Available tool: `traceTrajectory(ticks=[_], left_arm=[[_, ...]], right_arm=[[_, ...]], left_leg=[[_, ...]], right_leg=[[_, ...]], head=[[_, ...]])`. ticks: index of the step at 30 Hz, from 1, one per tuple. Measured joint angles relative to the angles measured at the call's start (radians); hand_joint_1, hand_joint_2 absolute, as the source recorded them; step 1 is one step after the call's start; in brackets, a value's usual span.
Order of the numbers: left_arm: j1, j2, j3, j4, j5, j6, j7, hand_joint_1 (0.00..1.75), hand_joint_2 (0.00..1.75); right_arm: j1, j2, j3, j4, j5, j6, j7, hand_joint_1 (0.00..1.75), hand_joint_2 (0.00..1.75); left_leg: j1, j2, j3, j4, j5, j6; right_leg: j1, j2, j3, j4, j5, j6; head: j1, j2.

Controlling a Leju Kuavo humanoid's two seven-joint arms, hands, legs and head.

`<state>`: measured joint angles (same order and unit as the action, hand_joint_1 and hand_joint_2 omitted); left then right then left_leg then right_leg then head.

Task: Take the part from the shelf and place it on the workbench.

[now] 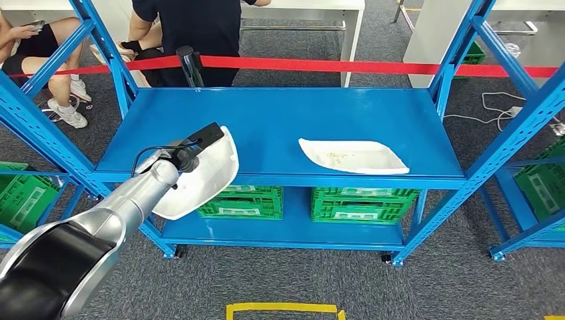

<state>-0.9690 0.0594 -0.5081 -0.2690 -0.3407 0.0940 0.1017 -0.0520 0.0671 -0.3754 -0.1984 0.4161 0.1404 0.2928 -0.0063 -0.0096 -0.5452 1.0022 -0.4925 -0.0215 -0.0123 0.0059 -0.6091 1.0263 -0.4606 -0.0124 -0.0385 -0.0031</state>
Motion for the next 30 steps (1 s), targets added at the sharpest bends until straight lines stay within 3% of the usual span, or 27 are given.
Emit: traceTrajectory(ticks=[5,9,15,21,30], left_arm=[[0.003,-0.001,0.024,-0.008,0.035,0.011,-0.045,1.75,1.75],[-0.005,-0.004,0.067,-0.034,0.111,0.000,-0.134,1.75,1.75],[-0.033,-0.007,0.168,-0.156,0.302,-0.148,-0.253,1.75,1.75],[-0.050,0.026,0.200,-0.359,0.494,-0.317,-0.191,1.75,1.75],[-0.082,0.077,0.192,-0.525,0.664,-0.429,-0.104,1.75,1.75]], right_arm=[[0.000,0.000,0.000,0.000,0.000,0.000,0.000,0.00,1.75],[0.001,0.000,0.000,0.000,0.002,0.000,0.000,0.00,1.75],[0.003,-0.001,-0.001,0.000,-0.001,0.000,0.000,0.00,1.75],[0.011,-0.004,-0.003,0.000,-0.007,0.000,0.000,0.00,1.75],[0.014,-0.004,-0.027,0.000,-0.041,0.000,0.000,0.00,1.75]], left_leg=[[0.000,0.000,0.000,0.000,0.000,0.000],[0.000,0.000,0.000,0.000,0.000,0.000],[0.000,0.000,0.000,0.000,0.000,0.000],[0.000,0.000,0.000,0.000,0.000,0.001],[0.000,0.000,0.000,0.000,0.000,0.001]], right_leg=[[0.000,0.000,0.000,0.000,0.000,0.000],[0.000,0.000,0.000,0.000,0.000,0.000],[0.000,0.000,0.000,0.000,0.000,0.000],[0.000,0.001,0.000,0.000,0.000,0.000],[0.000,0.000,0.000,0.000,0.000,0.001]], head=[[0.000,0.000],[0.000,0.000],[0.000,0.000],[0.000,0.000],[0.000,0.000]])
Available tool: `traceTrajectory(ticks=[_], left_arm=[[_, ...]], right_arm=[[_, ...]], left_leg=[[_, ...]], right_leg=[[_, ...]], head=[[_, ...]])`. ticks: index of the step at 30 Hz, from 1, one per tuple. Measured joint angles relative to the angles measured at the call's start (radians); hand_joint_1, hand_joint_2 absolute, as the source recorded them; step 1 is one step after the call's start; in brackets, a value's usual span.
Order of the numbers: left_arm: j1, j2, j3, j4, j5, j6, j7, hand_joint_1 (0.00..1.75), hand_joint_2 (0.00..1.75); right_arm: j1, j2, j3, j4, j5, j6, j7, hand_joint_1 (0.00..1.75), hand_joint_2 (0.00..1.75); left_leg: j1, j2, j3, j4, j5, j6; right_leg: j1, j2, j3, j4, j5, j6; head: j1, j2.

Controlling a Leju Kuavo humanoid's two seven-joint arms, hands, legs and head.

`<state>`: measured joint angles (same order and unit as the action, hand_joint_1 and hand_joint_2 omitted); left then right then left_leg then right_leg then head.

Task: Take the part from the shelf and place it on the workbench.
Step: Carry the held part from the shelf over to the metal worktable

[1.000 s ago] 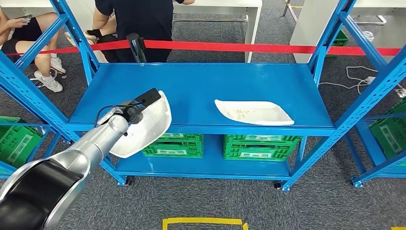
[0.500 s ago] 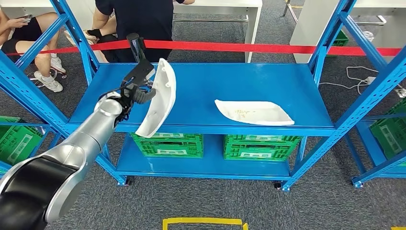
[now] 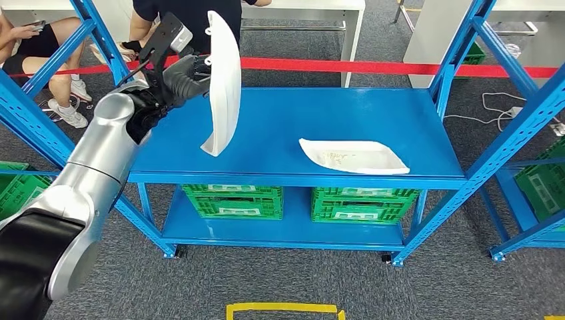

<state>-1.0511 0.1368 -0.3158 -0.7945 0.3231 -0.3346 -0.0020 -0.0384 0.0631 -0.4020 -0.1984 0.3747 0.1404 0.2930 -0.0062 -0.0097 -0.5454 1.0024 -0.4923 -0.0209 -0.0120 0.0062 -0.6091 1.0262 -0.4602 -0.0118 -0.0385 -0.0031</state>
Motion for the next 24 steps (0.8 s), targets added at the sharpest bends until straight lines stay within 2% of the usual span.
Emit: traceTrajectory(ticks=[9,13,16,19,22,24], left_arm=[[-0.146,0.049,-0.033,-0.026,0.052,-0.052,-0.021,1.75,1.75],[-0.174,0.081,-0.047,-0.026,0.089,-0.058,-0.054,1.75,1.75],[-0.170,0.147,-0.050,-0.055,0.149,-0.072,-0.072,1.75,1.75],[-0.146,0.237,-0.048,-0.098,0.196,-0.073,-0.073,1.75,1.75],[-0.104,0.332,-0.040,-0.139,0.239,-0.072,-0.078,1.75,1.75],[-0.071,0.375,-0.032,-0.162,0.262,-0.072,-0.087,1.75,1.75]], right_arm=[[0.005,0.027,-0.065,0.000,-0.064,0.000,0.000,0.00,1.75],[0.005,0.037,-0.075,0.000,-0.057,0.000,0.000,0.00,1.75],[0.010,0.041,-0.075,0.001,-0.038,0.000,0.000,0.00,1.75],[0.017,0.043,-0.075,0.001,-0.031,0.000,0.000,0.00,1.75],[0.017,0.041,-0.075,0.000,-0.031,0.000,0.000,0.00,1.75],[0.016,0.037,-0.075,0.000,-0.033,0.000,0.000,0.00,1.75]], left_leg=[[0.000,0.000,0.000,0.000,0.000,0.000],[-0.002,0.001,0.000,0.002,-0.001,0.002],[-0.003,0.006,0.000,0.002,-0.003,0.004],[-0.006,0.008,0.000,0.004,-0.005,0.008],[-0.004,0.010,0.002,0.000,0.003,0.016],[0.003,0.014,0.007,-0.013,0.014,0.025]], right_leg=[[0.000,0.000,0.000,0.000,0.000,0.000],[-0.003,0.001,0.000,-0.001,0.001,0.002],[-0.004,0.006,0.000,-0.001,0.002,0.003],[-0.007,0.008,0.001,-0.001,0.002,0.007],[-0.007,0.009,0.001,-0.004,0.005,0.016],[-0.004,0.006,-0.012,0.024,-0.019,0.021]], head=[[0.000,0.000],[0.000,0.000],[0.000,0.000],[0.000,0.000],[0.000,0.000],[0.001,0.000]])
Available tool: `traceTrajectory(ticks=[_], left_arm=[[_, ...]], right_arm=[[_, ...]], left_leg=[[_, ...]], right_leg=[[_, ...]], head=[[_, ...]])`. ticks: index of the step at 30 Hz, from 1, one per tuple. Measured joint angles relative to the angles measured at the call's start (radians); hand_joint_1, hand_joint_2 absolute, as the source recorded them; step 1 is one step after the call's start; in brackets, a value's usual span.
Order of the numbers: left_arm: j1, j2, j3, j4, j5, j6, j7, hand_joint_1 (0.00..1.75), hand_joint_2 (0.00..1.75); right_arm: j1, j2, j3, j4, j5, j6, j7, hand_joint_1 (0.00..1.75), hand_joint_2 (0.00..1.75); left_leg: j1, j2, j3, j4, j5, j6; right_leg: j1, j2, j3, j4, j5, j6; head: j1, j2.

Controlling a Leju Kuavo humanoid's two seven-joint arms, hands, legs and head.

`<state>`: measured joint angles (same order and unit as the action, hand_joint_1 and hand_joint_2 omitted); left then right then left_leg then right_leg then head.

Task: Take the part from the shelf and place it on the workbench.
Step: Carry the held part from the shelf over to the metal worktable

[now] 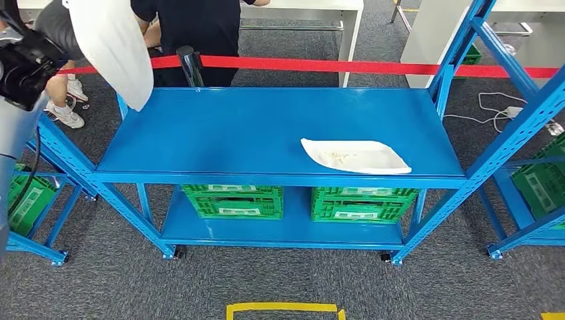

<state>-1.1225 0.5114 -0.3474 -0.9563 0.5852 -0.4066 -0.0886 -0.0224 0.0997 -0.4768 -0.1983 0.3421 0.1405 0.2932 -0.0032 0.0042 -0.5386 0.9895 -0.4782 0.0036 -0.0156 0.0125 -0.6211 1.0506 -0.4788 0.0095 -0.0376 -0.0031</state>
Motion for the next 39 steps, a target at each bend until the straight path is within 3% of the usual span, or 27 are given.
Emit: traceTrajectory(ticks=[3,5,6,8,10,14,16,19,20,21,22,24,26,29,30,32,34,35,36,37,39], left_arm=[[0.049,0.038,0.013,-0.024,0.019,0.008,-0.008,1.75,1.75],[0.086,0.053,0.021,-0.043,0.029,0.017,-0.008,1.75,1.75],[0.105,0.060,0.026,-0.057,0.033,0.022,-0.008,1.75,1.75],[0.141,0.073,0.039,-0.089,0.034,0.037,-0.007,1.75,1.75],[0.179,0.090,0.058,-0.127,0.036,0.051,0.000,1.75,1.75],[0.250,0.142,0.081,-0.192,0.058,0.055,0.020,1.75,1.75],[0.269,0.155,0.089,-0.207,0.057,0.055,0.022,1.75,1.75],[0.302,0.137,0.089,-0.214,0.024,0.065,0.009,1.75,1.75],[0.315,0.123,0.086,-0.213,0.011,0.070,0.002,1.75,1.75],[0.325,0.108,0.084,-0.212,0.003,0.075,-0.004,1.75,1.75],[0.331,0.094,0.082,-0.209,-0.001,0.079,-0.008,1.75,1.75],[0.335,0.072,0.080,-0.204,-0.003,0.083,-0.016,1.75,1.75],[0.336,0.056,0.077,-0.198,-0.005,0.083,-0.020,1.75,1.75],[0.338,0.031,0.071,-0.190,-0.014,0.078,-0.021,1.75,1.75],[0.338,0.021,0.070,-0.190,-0.020,0.076,-0.021,1.75,1.75],[0.339,0.001,0.068,-0.192,-0.033,0.074,-0.017,1.75,1.75],[0.340,-0.015,0.067,-0.194,-0.043,0.074,-0.010,1.75,1.75],[0.340,-0.020,0.067,-0.194,-0.045,0.073,-0.006,1.75,1.75],[0.340,-0.024,0.067,-0.192,-0.046,0.071,-0.003,1.75,1.75],[0.339,-0.027,0.067,-0.191,-0.047,0.067,-0.002,1.75,1.75],[0.337,-0.030,0.067,-0.189,-0.044,0.055,0.000,1.75,1.75]], right_arm=[[-0.004,-0.004,0.000,0.000,-0.001,0.000,0.000,0.00,1.75],[-0.007,-0.005,0.003,0.000,0.016,0.000,0.000,0.00,1.75],[-0.009,-0.006,0.006,0.000,0.029,0.000,0.000,0.00,1.75],[-0.013,-0.011,0.015,0.000,0.051,0.000,0.000,0.00,1.75],[-0.016,-0.018,0.026,0.000,0.073,0.000,-0.001,0.00,1.75],[-0.017,-0.034,0.062,0.000,0.125,0.000,-0.001,0.00,1.75],[-0.019,-0.041,0.074,0.000,0.119,0.000,0.000,0.00,1.75],[-0.022,-0.047,0.078,0.000,0.094,0.000,0.000,0.00,1.75],[-0.023,-0.047,0.078,0.000,0.087,0.000,0.000,0.00,1.75],[-0.024,-0.048,0.077,0.000,0.079,0.000,0.000,0.00,1.75],[-0.025,-0.048,0.075,0.000,0.067,0.000,0.000,0.00,1.75],[-0.029,-0.049,0.064,0.000,0.039,0.000,0.000,0.00,1.75],[-0.030,-0.052,0.051,-0.001,0.020,0.000,0.000,0.00,1.75],[-0.029,-0.055,0.036,0.000,0.014,0.000,-0.001,0.00,1.75],[-0.028,-0.055,0.033,0.000,0.015,0.000,-0.001,0.00,1.75],[-0.026,-0.057,0.031,0.000,0.016,0.001,0.000,0.00,1.75],[-0.027,-0.059,0.027,0.000,0.012,0.002,0.003,0.00,1.75],[-0.027,-0.060,0.025,0.000,0.009,0.002,0.003,0.00,1.75],[-0.027,-0.061,0.023,0.000,0.007,0.002,0.003,0.00,1.75],[-0.027,-0.061,0.022,0.000,0.005,0.002,0.003,0.00,1.75],[-0.027,-0.063,0.017,0.000,0.003,0.002,0.003,0.00,1.75]], left_leg=[[0.003,0.002,-0.004,-0.002,0.006,0.006],[0.002,0.000,-0.011,0.007,0.005,0.006],[0.002,-0.001,-0.014,0.012,0.004,0.005],[0.003,-0.001,-0.019,0.023,0.000,-0.001],[0.001,0.000,-0.025,0.031,-0.003,-0.011],[0.000,0.001,-0.033,0.034,0.000,-0.035],[0.004,0.000,-0.052,0.075,-0.039,-0.047],[0.011,-0.001,-0.115,0.253,-0.146,-0.062],[0.013,-0.001,-0.125,0.294,-0.160,-0.064],[0.016,-0.001,-0.118,0.300,-0.155,-0.066],[0.019,-0.001,-0.092,0.267,-0.131,-0.066],[0.021,-0.002,-0.004,0.130,-0.081,-0.066],[0.016,-0.008,0.053,0.032,-0.066,-0.057],[0.012,-0.010,0.042,0.017,-0.055,-0.030],[0.013,-0.008,0.035,0.017,-0.046,-0.019],[0.014,-0.006,0.015,0.016,-0.023,0.000],[0.010,-0.006,-0.015,0.019,-0.002,0.008],[0.007,-0.005,-0.029,0.022,0.007,0.009],[0.004,-0.005,-0.044,0.025,0.015,0.010],[0.001,-0.004,-0.057,0.028,0.023,0.011],[-0.005,-0.003,-0.079,0.036,0.035,0.009]], right_leg=[[0.001,-0.005,-0.074,0.173,-0.090,0.002],[0.001,-0.006,-0.105,0.248,-0.105,0.003],[0.001,-0.006,-0.095,0.231,-0.086,0.001],[0.001,-0.008,-0.029,0.109,-0.033,-0.005],[0.005,-0.008,0.022,0.017,-0.007,-0.014],[0.008,-0.005,0.024,-0.007,0.000,-0.036],[0.004,-0.006,0.018,-0.017,0.012,-0.047],[0.003,-0.013,-0.001,-0.018,0.030,-0.052],[0.003,-0.015,-0.010,-0.018,0.037,-0.051],[0.003,-0.016,-0.019,-0.017,0.043,-0.050],[0.002,-0.017,-0.028,-0.016,0.050,-0.048],[0.002,-0.015,-0.043,-0.015,0.065,-0.040],[0.001,-0.011,-0.052,-0.016,0.081,-0.026],[0.001,-0.006,-0.058,-0.023,0.105,-0.005],[0.001,-0.006,-0.065,-0.016,0.095,0.001],[0.001,-0.006,-0.096,0.055,0.022,0.010],[0.003,-0.007,-0.138,0.193,-0.072,0.014],[0.004,-0.007,-0.149,0.251,-0.093,0.013],[0.006,-0.008,-0.144,0.278,-0.092,0.011],[0.009,-0.008,-0.120,0.266,-0.073,0.006],[0.017,-0.008,-0.023,0.146,-0.038,-0.013]], head=[[0.003,0.000],[0.004,0.000],[0.004,0.000],[0.004,0.000],[0.004,0.000],[0.003,0.000],[-0.001,0.000],[-0.004,0.000],[-0.004,0.000],[-0.005,0.000],[-0.005,0.000],[-0.005,0.000],[-0.006,0.000],[-0.007,0.000],[-0.006,0.000],[-0.004,0.000],[-0.003,0.000],[-0.003,0.000],[-0.003,0.000],[-0.003,0.000],[-0.003,0.000]])
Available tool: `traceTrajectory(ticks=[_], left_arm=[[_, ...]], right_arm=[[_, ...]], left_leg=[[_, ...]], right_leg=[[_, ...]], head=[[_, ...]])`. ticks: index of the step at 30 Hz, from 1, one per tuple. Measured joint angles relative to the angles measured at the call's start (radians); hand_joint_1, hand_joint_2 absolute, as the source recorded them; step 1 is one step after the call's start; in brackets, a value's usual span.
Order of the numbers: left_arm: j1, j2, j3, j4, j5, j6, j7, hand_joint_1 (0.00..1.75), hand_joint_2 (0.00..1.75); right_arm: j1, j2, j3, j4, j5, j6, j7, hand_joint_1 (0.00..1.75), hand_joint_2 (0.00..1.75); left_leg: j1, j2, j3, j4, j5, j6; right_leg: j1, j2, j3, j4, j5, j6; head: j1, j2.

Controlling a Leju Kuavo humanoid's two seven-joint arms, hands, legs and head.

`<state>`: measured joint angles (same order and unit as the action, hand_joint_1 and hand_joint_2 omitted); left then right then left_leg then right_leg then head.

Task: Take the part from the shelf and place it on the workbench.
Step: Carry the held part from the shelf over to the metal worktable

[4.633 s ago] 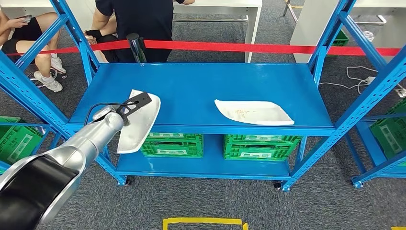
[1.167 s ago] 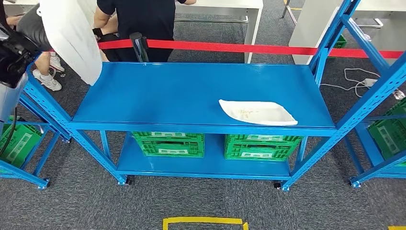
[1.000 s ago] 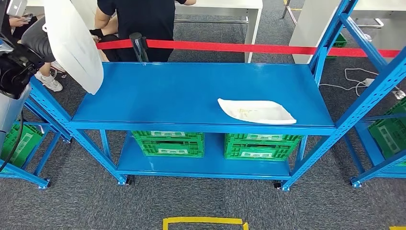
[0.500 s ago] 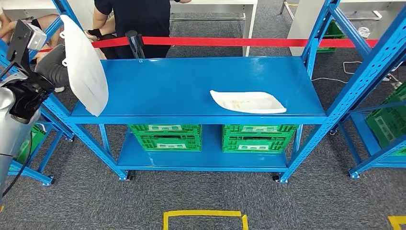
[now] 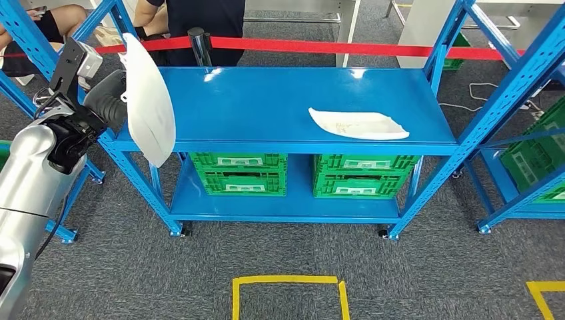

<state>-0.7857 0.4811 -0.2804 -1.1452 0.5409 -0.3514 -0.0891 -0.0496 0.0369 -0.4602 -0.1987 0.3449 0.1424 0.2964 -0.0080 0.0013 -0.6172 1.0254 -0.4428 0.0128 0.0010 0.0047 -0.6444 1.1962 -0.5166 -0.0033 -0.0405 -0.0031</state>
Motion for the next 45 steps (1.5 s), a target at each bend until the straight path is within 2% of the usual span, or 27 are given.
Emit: traceTrajectory(ticks=[2,3,6,8,10,11,12,14,16,18,19,21,22,24,26,27,29,31,33,34,36,37,39,41,42,44,45], left_arm=[[-0.008,0.000,0.000,0.004,0.005,-0.012,-0.001,1.75,1.75],[-0.013,0.000,0.000,0.008,0.008,-0.017,-0.004,1.75,1.75],[-0.019,0.001,0.000,0.023,0.012,-0.024,-0.021,1.75,1.75],[-0.016,0.004,0.001,0.033,0.013,-0.027,-0.034,1.75,1.75],[-0.014,0.008,0.002,0.044,0.026,-0.042,-0.037,1.75,1.75],[-0.012,0.010,0.002,0.051,0.036,-0.053,-0.036,1.75,1.75],[-0.010,0.012,0.003,0.057,0.047,-0.063,-0.033,1.75,1.75],[-0.011,0.017,0.004,0.068,0.058,-0.080,-0.024,1.75,1.75],[-0.023,0.021,0.004,0.076,0.059,-0.089,-0.015,1.75,1.75],[-0.044,0.020,0.003,0.088,0.057,-0.098,-0.009,1.75,1.75],[-0.057,0.019,0.001,0.096,0.054,-0.105,-0.008,1.75,1.75],[-0.087,0.011,-0.004,0.120,0.052,-0.121,-0.012,1.75,1.75],[-0.104,0.006,-0.006,0.132,0.056,-0.126,-0.013,1.75,1.75],[-0.136,-0.001,-0.010,0.153,0.072,-0.135,-0.010,1.75,1.75],[-0.158,-0.004,-0.012,0.169,0.085,-0.141,-0.007,1.75,1.75],[-0.164,-0.004,-0.013,0.177,0.089,-0.144,-0.007,1.75,1.75],[-0.170,-0.004,-0.014,0.188,0.097,-0.148,-0.010,1.75,1.75],[-0.176,0.004,-0.014,0.194,0.105,-0.146,-0.018,1.75,1.75],[-0.180,0.024,-0.013,0.196,0.112,-0.137,-0.029,1.75,1.75],[-0.179,0.038,-0.011,0.196,0.117,-0.133,-0.036,1.75,1.75],[-0.163,0.071,-0.005,0.191,0.130,-0.130,-0.052,1.75,1.75],[-0.147,0.088,0.000,0.187,0.135,-0.130,-0.059,1.75,1.75],[-0.104,0.117,0.016,0.170,0.140,-0.125,-0.068,1.75,1.75],[-0.050,0.134,0.037,0.145,0.130,-0.110,-0.071,1.75,1.75],[-0.017,0.137,0.052,0.128,0.122,-0.101,-0.071,1.75,1.75],[0.049,0.140,0.083,0.094,0.107,-0.090,-0.070,1.75,1.75],[0.076,0.141,0.098,0.079,0.103,-0.088,-0.070,1.75,1.75]], right_arm=[[-0.001,-0.003,-0.006,0.000,-0.002,0.004,0.000,0.00,1.75],[-0.002,-0.004,-0.008,0.000,-0.004,0.006,0.000,0.00,1.75],[-0.002,-0.004,-0.015,0.000,-0.015,0.006,0.000,0.00,1.75],[-0.002,-0.003,-0.021,0.000,-0.028,0.004,0.000,0.00,1.75],[-0.003,-0.001,-0.029,0.000,-0.038,0.004,0.000,0.00,1.75],[-0.002,0.001,-0.033,0.000,-0.041,0.004,0.000,0.00,1.75],[-0.003,0.003,-0.035,0.000,-0.041,0.004,0.000,0.00,1.75],[-0.003,0.008,-0.038,0.000,-0.046,0.004,0.000,0.00,1.75],[-0.004,0.013,-0.043,0.000,-0.054,0.004,0.000,0.00,1.75],[-0.004,0.016,-0.048,0.000,-0.059,0.004,-0.001,0.00,1.75],[-0.004,0.018,-0.050,0.000,-0.059,0.004,-0.001,0.00,1.75],[-0.002,0.023,-0.052,0.000,-0.060,0.004,-0.002,0.00,1.75],[-0.001,0.025,-0.055,0.000,-0.061,0.004,-0.002,0.00,1.75],[-0.001,0.028,-0.060,0.001,-0.064,0.005,0.001,0.00,1.75],[-0.002,0.029,-0.064,0.001,-0.065,0.005,0.005,0.00,1.75],[-0.002,0.030,-0.065,0.001,-0.064,0.005,0.006,0.00,1.75],[-0.002,0.030,-0.066,0.001,-0.061,0.005,0.006,0.00,1.75],[-0.003,0.030,-0.066,0.000,-0.059,0.005,0.007,0.00,1.75],[-0.006,0.030,-0.066,-0.001,-0.057,0.005,0.008,0.00,1.75],[-0.006,0.029,-0.066,-0.001,-0.054,0.006,0.008,0.00,1.75],[-0.004,0.029,-0.066,-0.001,-0.041,0.007,0.006,0.00,1.75],[-0.003,0.029,-0.066,-0.001,-0.033,0.007,0.006,0.00,1.75],[-0.003,0.029,-0.065,-0.001,-0.019,0.007,0.006,0.00,1.75],[-0.004,0.028,-0.064,-0.001,-0.006,0.007,0.006,0.00,1.75],[-0.004,0.029,-0.062,-0.001,0.003,0.007,0.006,0.00,1.75],[-0.004,0.030,-0.055,-0.001,0.025,0.007,0.006,0.00,1.75],[-0.004,0.032,-0.048,-0.001,0.036,0.007,0.006,0.00,1.75]], left_leg=[[-0.004,0.002,-0.012,0.006,0.011,-0.006],[-0.003,0.003,-0.015,0.007,0.017,-0.011],[-0.002,0.003,-0.021,0.004,0.027,-0.028],[0.000,0.000,-0.041,0.047,-0.025,-0.041],[0.009,-0.001,-0.072,0.160,-0.118,-0.056],[0.013,-0.001,-0.082,0.219,-0.147,-0.062],[0.017,-0.001,-0.083,0.257,-0.153,-0.067],[0.023,-0.001,-0.037,0.236,-0.107,-0.076],[0.028,-0.002,0.061,0.108,-0.077,-0.084],[0.025,-0.005,0.128,0.006,-0.097,-0.075],[0.021,-0.006,0.136,-0.012,-0.106,-0.066],[0.022,-0.004,0.115,-0.011,-0.091,-0.042],[0.023,-0.002,0.103,-0.010,-0.080,-0.030],[0.025,0.002,0.073,-0.010,-0.053,-0.013],[0.022,0.002,0.040,-0.008,-0.026,-0.008],[0.020,0.002,0.024,-0.007,-0.014,-0.007],[0.016,0.002,-0.007,-0.004,0.009,-0.009],[0.014,0.003,-0.033,0.001,0.028,-0.014],[0.012,0.007,-0.046,0.005,0.044,-0.024],[0.011,0.010,-0.047,0.004,0.052,-0.030],[0.012,0.013,-0.049,-0.003,0.067,-0.043],[0.013,0.012,-0.054,0.002,0.056,-0.049],[0.015,0.006,-0.075,0.061,-0.022,-0.061],[0.017,0.003,-0.098,0.182,-0.120,-0.071],[0.018,0.003,-0.102,0.237,-0.139,-0.074],[0.019,0.003,-0.073,0.273,-0.110,-0.076],[0.019,0.003,-0.035,0.240,-0.082,-0.075]], right_leg=[[0.007,-0.002,0.084,-0.124,-0.002,-0.016],[0.009,-0.003,0.102,-0.155,-0.008,-0.020],[0.006,-0.005,0.096,-0.175,0.013,-0.030],[-0.001,-0.008,0.080,-0.186,0.038,-0.040],[-0.003,-0.010,0.055,-0.187,0.060,-0.043],[-0.004,-0.011,0.041,-0.186,0.071,-0.042],[-0.005,-0.011,0.027,-0.185,0.081,-0.041],[-0.010,-0.012,-0.002,-0.180,0.101,-0.034],[-0.013,-0.012,-0.028,-0.170,0.118,-0.023],[-0.011,-0.011,-0.040,-0.166,0.135,-0.010],[-0.009,-0.011,-0.044,-0.167,0.145,-0.004],[-0.009,-0.010,-0.052,-0.169,0.157,0.009],[-0.010,-0.009,-0.062,-0.158,0.140,0.014],[-0.012,-0.007,-0.095,-0.074,0.050,0.022],[-0.011,-0.006,-0.128,0.065,-0.041,0.025],[-0.011,-0.006,-0.132,0.118,-0.054,0.024],[-0.010,-0.006,-0.093,0.128,-0.021,0.018],[-0.005,-0.005,0.013,0.010,0.006,0.005],[0.001,-0.003,0.110,-0.125,-0.016,-0.008],[0.005,-0.002,0.130,-0.159,-0.028,-0.012],[0.005,-0.002,0.123,-0.174,-0.016,-0.022],[0.003,-0.002,0.114,-0.176,-0.004,-0.030],[-0.003,-0.005,0.090,-0.181,0.022,-0.043],[-0.003,-0.007,0.060,-0.181,0.047,-0.046],[-0.003,-0.008,0.044,-0.180,0.060,-0.046],[-0.003,-0.009,0.011,-0.178,0.084,-0.044],[-0.003,-0.009,-0.005,-0.175,0.096,-0.042]], head=[[-0.001,0.000],[-0.001,0.000],[0.000,0.000],[-0.002,0.000],[-0.004,0.000],[-0.005,0.000],[-0.005,0.000],[-0.005,0.000],[-0.006,0.000],[-0.007,0.000],[-0.008,0.000],[-0.008,0.000],[-0.007,0.000],[-0.006,0.000],[-0.005,0.000],[-0.005,0.000],[-0.005,0.000],[-0.005,0.000],[-0.006,0.000],[-0.005,0.000],[-0.003,0.000],[-0.003,0.000],[-0.008,0.000],[-0.013,0.000],[-0.013,0.000],[-0.013,0.000],[-0.013,0.000]])
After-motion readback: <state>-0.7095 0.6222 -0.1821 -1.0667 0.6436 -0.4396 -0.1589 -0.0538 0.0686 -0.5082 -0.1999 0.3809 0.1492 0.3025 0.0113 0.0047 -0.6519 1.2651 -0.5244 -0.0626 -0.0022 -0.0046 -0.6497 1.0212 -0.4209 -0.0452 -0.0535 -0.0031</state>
